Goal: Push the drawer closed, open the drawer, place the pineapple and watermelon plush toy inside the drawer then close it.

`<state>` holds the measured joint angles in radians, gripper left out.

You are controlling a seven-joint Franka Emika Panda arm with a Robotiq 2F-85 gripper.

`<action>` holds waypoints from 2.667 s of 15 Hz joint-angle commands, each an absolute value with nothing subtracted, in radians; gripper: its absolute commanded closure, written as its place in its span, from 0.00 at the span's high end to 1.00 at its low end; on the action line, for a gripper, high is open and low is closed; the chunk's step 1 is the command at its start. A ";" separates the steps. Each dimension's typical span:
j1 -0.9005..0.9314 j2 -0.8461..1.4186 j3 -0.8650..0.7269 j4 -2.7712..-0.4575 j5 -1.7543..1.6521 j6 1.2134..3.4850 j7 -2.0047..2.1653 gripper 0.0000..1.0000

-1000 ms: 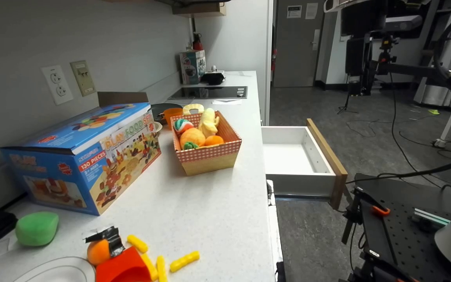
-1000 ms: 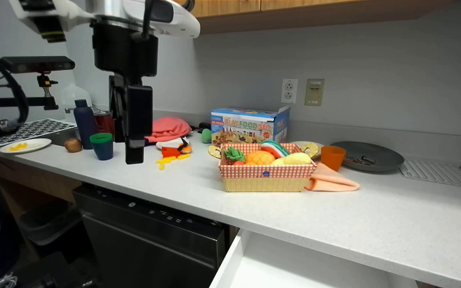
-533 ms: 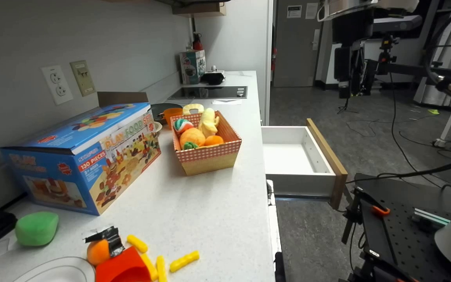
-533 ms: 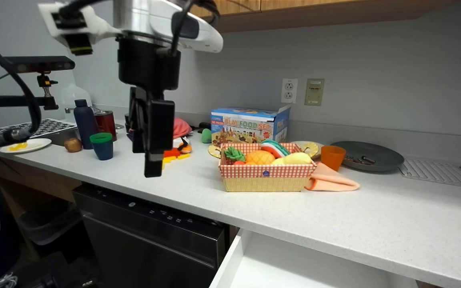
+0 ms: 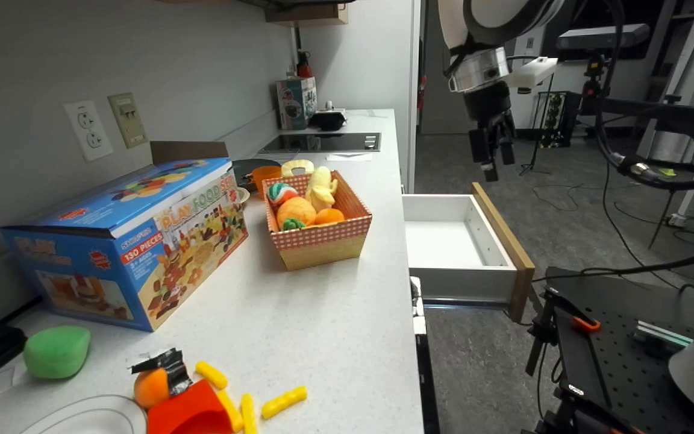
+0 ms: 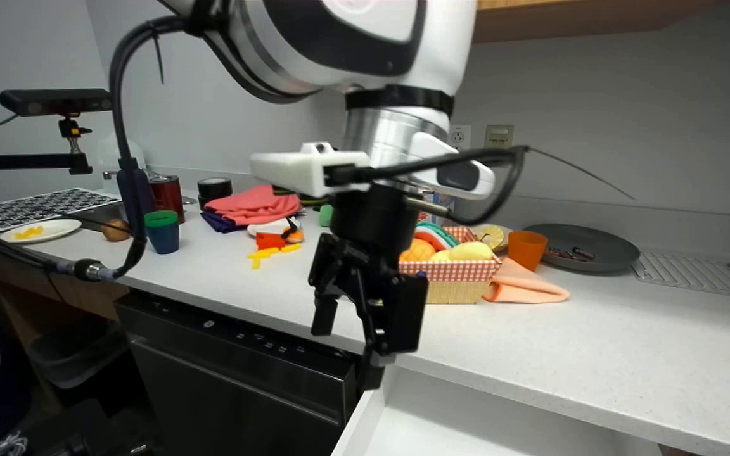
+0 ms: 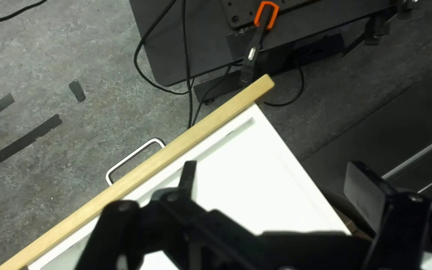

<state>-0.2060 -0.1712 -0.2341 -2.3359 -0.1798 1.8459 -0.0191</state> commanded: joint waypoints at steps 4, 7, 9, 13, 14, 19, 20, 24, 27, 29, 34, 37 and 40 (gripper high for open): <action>-0.262 -0.023 -0.284 -2.239 -0.187 1.851 -0.073 1.00; -0.272 0.007 -0.291 -2.212 -0.187 1.851 -0.082 1.00; -0.272 0.007 -0.290 -2.210 -0.187 1.850 -0.082 1.00; -0.276 0.045 -0.294 -2.227 -0.259 1.897 -0.085 1.00; -0.280 0.064 -0.298 -2.232 -0.280 1.907 -0.088 1.00; -0.311 0.178 -0.325 -2.269 -0.415 2.042 -0.142 1.00; -0.322 0.204 -0.329 -2.269 -0.430 2.059 -0.172 1.00; -0.370 0.309 -0.348 -2.238 -0.451 2.061 -0.298 1.00; -0.401 0.376 -0.348 -2.201 -0.441 2.033 -0.386 1.00; -0.414 0.419 -0.341 -2.172 -0.432 2.027 -0.415 1.00; -0.424 0.467 -0.301 -2.110 -0.370 1.973 -0.485 1.00; -0.427 0.481 -0.273 -2.050 -0.327 1.905 -0.541 1.00; -0.431 0.491 -0.257 -2.008 -0.300 1.863 -0.580 1.00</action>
